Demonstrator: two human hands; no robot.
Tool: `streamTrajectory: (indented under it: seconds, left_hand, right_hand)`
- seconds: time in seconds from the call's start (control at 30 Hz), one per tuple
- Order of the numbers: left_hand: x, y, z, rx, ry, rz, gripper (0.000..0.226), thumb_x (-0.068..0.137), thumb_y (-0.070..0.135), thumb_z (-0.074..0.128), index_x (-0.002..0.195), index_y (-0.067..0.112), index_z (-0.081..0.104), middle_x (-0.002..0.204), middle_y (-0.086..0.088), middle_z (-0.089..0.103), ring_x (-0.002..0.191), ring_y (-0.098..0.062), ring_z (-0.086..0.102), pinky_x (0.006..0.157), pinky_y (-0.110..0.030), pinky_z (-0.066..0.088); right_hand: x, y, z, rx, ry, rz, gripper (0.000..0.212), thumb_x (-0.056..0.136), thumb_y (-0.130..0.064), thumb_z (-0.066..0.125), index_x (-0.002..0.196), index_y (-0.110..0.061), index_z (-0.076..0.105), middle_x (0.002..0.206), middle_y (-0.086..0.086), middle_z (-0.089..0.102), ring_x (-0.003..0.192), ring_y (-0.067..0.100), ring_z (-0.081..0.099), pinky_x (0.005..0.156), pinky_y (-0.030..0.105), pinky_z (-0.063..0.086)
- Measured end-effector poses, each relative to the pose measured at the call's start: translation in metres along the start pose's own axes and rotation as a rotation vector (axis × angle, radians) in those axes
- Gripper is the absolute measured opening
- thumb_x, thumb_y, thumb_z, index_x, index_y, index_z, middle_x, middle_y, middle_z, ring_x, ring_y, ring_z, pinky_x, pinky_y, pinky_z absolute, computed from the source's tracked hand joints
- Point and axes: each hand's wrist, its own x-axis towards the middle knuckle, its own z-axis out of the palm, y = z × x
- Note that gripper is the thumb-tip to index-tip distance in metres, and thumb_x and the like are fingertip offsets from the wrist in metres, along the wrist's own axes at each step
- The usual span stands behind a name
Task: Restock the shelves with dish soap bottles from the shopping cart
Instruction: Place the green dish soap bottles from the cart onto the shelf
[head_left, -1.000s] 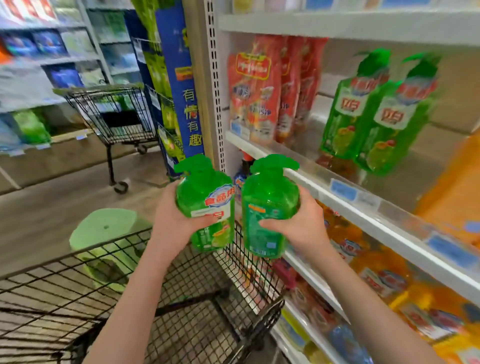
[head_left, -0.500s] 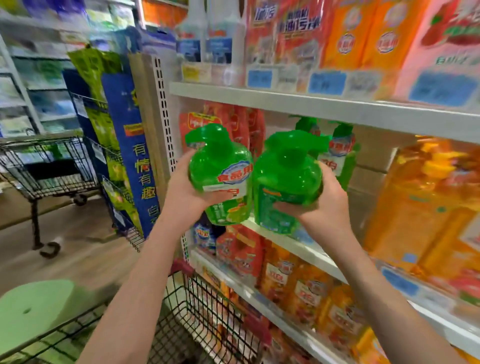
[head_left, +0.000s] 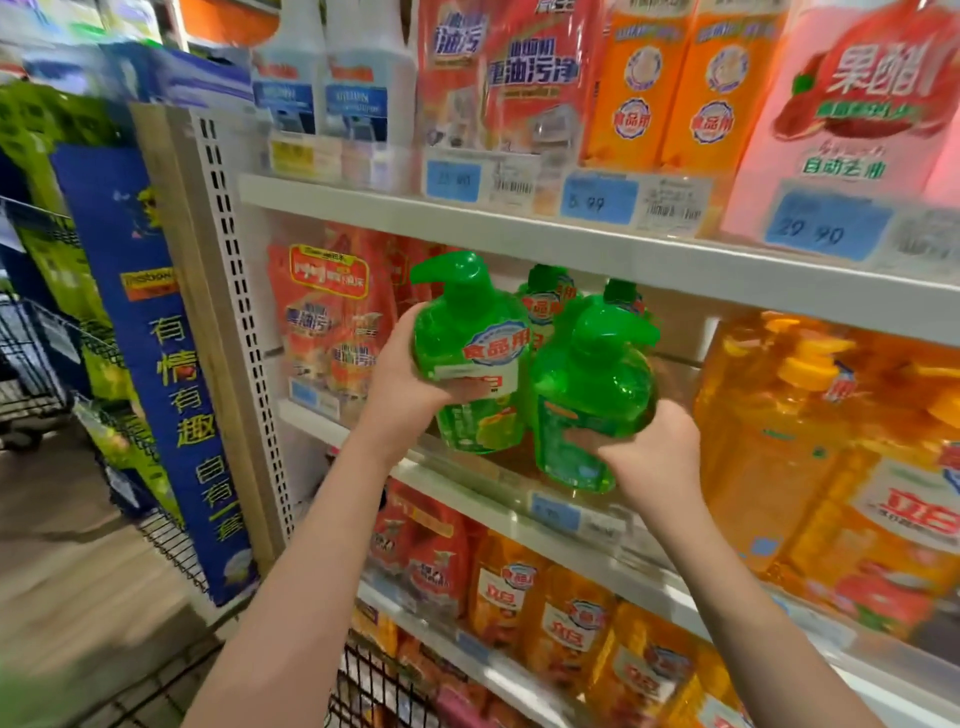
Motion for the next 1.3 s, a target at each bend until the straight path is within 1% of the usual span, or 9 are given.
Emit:
streamTrajectory:
  seconds: [0.17, 0.4, 0.53, 0.7, 0.87, 1.0, 1.1, 1.17, 1.3]
  left_hand:
    - [0.027, -0.006, 0.002, 0.131, -0.092, -0.045, 0.081, 0.056, 0.004, 0.088, 0.124, 0.021, 0.049, 0.114, 0.005, 0.065, 0.105, -0.007, 0.063, 0.088, -0.025, 0.053]
    - [0.042, -0.041, 0.006, 0.192, -0.166, -0.204, 0.068, 0.057, -0.001, 0.087, 0.116, 0.01, 0.056, 0.105, 0.0, 0.069, 0.097, -0.011, 0.067, 0.088, -0.035, 0.055]
    - [0.052, -0.047, 0.006, 0.171, -0.257, -0.236, 0.064, 0.063, -0.001, 0.083, 0.122, 0.008, 0.057, 0.101, 0.002, 0.072, 0.092, -0.006, 0.069, 0.076, -0.021, 0.056]
    - [0.065, -0.056, 0.007, 0.062, -0.313, -0.296, 0.072, 0.065, -0.004, 0.079, 0.128, 0.017, 0.049, 0.113, -0.001, 0.067, 0.102, -0.012, 0.066, 0.082, -0.028, 0.055]
    - [0.073, -0.056, 0.009, 0.062, -0.413, -0.343, 0.062, 0.067, 0.001, 0.077, 0.122, 0.019, 0.054, 0.114, -0.001, 0.069, 0.106, -0.017, 0.065, 0.094, -0.041, 0.05]
    - [0.073, -0.061, 0.004, 0.126, -0.445, -0.395, 0.094, 0.05, 0.038, 0.088, 0.133, 0.026, 0.045, 0.125, 0.0, 0.063, 0.117, -0.02, 0.058, 0.105, -0.051, 0.041]
    - [0.068, -0.053, 0.009, 0.311, -0.34, -0.3, 0.111, 0.048, 0.053, 0.088, 0.141, 0.026, 0.033, 0.133, 0.003, 0.054, 0.119, -0.016, 0.054, 0.103, -0.042, 0.044]
    - [0.062, -0.043, 0.023, 0.359, -0.262, -0.238, 0.088, 0.061, 0.045, 0.085, 0.132, 0.025, 0.038, 0.123, 0.002, 0.056, 0.114, -0.018, 0.056, 0.093, -0.031, 0.048]
    - [0.059, -0.039, 0.042, 0.626, -0.117, 0.003, 0.088, 0.064, 0.047, 0.082, 0.136, 0.024, 0.038, 0.131, -0.005, 0.036, 0.118, -0.024, 0.047, 0.098, -0.034, 0.046]
  right_hand:
    - [0.009, 0.031, 0.011, 0.055, 0.017, 0.192, 0.095, 0.054, -0.014, 0.091, 0.135, -0.019, 0.043, 0.127, 0.001, 0.059, 0.113, 0.014, 0.057, 0.098, 0.036, 0.049]
    - [0.022, 0.033, 0.007, 0.074, 0.002, 0.253, 0.082, 0.05, -0.011, 0.092, 0.118, -0.027, 0.049, 0.115, -0.003, 0.064, 0.104, 0.016, 0.062, 0.091, 0.038, 0.054]
    - [0.027, 0.029, 0.005, 0.041, -0.034, 0.283, 0.08, 0.055, -0.015, 0.091, 0.123, -0.024, 0.048, 0.114, -0.006, 0.061, 0.103, 0.012, 0.059, 0.089, 0.031, 0.053]
    - [0.042, 0.033, 0.003, 0.08, -0.074, 0.389, 0.068, 0.062, -0.015, 0.087, 0.117, -0.019, 0.047, 0.1, -0.01, 0.058, 0.091, 0.011, 0.057, 0.058, 0.01, 0.044]
    - [0.048, 0.041, 0.003, 0.081, -0.095, 0.395, 0.083, 0.065, -0.02, 0.086, 0.135, -0.015, 0.041, 0.108, -0.005, 0.06, 0.093, 0.013, 0.059, 0.062, 0.012, 0.045]
    - [0.048, 0.042, 0.005, 0.05, -0.104, 0.398, 0.087, 0.065, -0.026, 0.085, 0.138, -0.016, 0.038, 0.113, -0.004, 0.06, 0.098, 0.015, 0.057, 0.079, 0.025, 0.051]
    - [0.046, 0.039, 0.008, 0.009, -0.087, 0.407, 0.088, 0.064, -0.03, 0.086, 0.137, -0.016, 0.039, 0.117, -0.003, 0.06, 0.1, 0.015, 0.056, 0.084, 0.028, 0.05]
    - [0.045, 0.037, 0.01, -0.003, -0.06, 0.414, 0.087, 0.064, -0.031, 0.086, 0.135, -0.017, 0.039, 0.117, -0.004, 0.059, 0.1, 0.015, 0.057, 0.084, 0.029, 0.051]
    - [0.044, 0.033, 0.011, 0.024, -0.064, 0.434, 0.076, 0.065, -0.029, 0.086, 0.127, -0.02, 0.042, 0.111, -0.007, 0.058, 0.094, 0.013, 0.056, 0.077, 0.026, 0.05]
